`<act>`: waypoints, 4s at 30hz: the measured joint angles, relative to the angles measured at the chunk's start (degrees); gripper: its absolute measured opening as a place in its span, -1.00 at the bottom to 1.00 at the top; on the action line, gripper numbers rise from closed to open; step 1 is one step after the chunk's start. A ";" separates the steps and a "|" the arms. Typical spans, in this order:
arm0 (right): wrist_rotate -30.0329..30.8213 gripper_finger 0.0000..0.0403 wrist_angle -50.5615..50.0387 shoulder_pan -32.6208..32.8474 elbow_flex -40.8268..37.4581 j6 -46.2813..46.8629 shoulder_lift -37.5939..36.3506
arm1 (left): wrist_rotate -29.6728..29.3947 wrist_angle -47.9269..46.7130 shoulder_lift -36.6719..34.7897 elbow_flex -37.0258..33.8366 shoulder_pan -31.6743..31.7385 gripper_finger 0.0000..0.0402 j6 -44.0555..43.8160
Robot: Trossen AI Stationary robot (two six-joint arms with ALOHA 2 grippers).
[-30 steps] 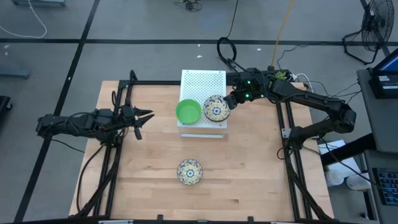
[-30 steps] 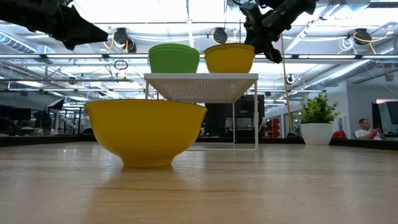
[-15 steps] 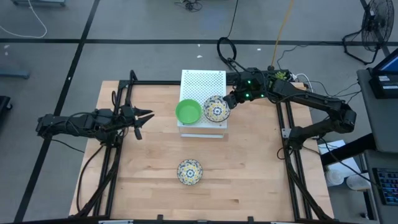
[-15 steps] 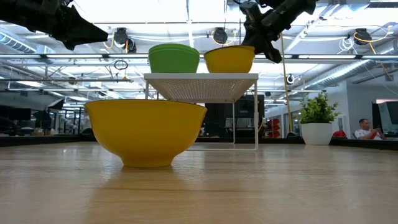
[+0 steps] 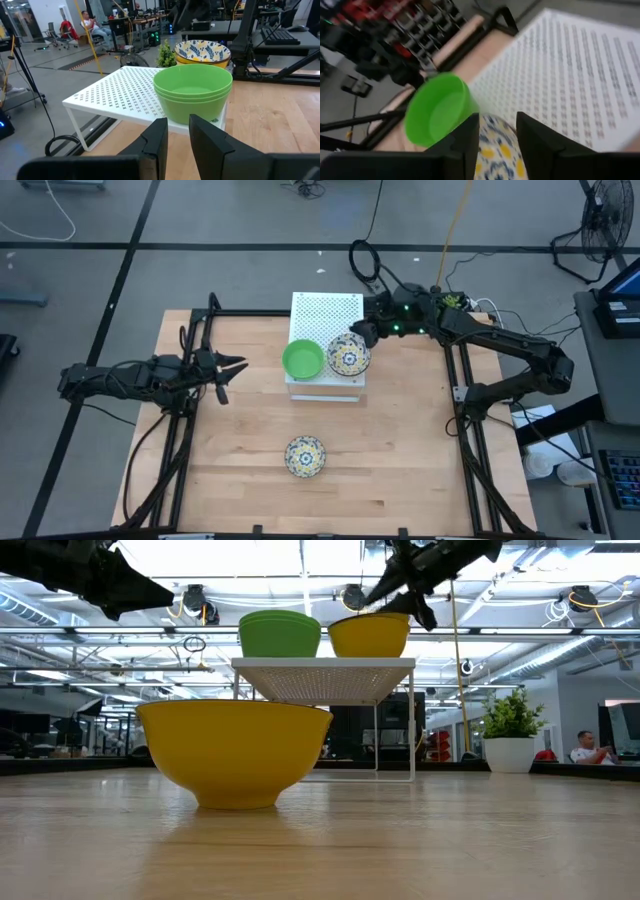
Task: Pick & Place Mini bowls
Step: Stack the white bowl on the shelf
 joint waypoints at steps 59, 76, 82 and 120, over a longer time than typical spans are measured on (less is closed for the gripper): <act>13.61 -0.31 68.87 41.24 -43.65 -58.32 -28.97 | 27.30 -60.11 88.74 65.92 -22.61 0.32 -67.69; 13.56 -0.31 69.32 41.24 -43.64 -56.40 -28.94 | 16.42 -49.98 87.91 59.11 -21.75 0.12 -74.21; 13.56 -0.31 69.14 41.24 -43.63 -53.87 -28.94 | 16.55 -48.40 87.89 56.33 -21.83 0.12 -74.95; 13.56 -0.31 68.01 41.24 -43.58 -50.34 -28.70 | 21.11 -43.59 87.36 56.15 -20.83 -0.93 -71.26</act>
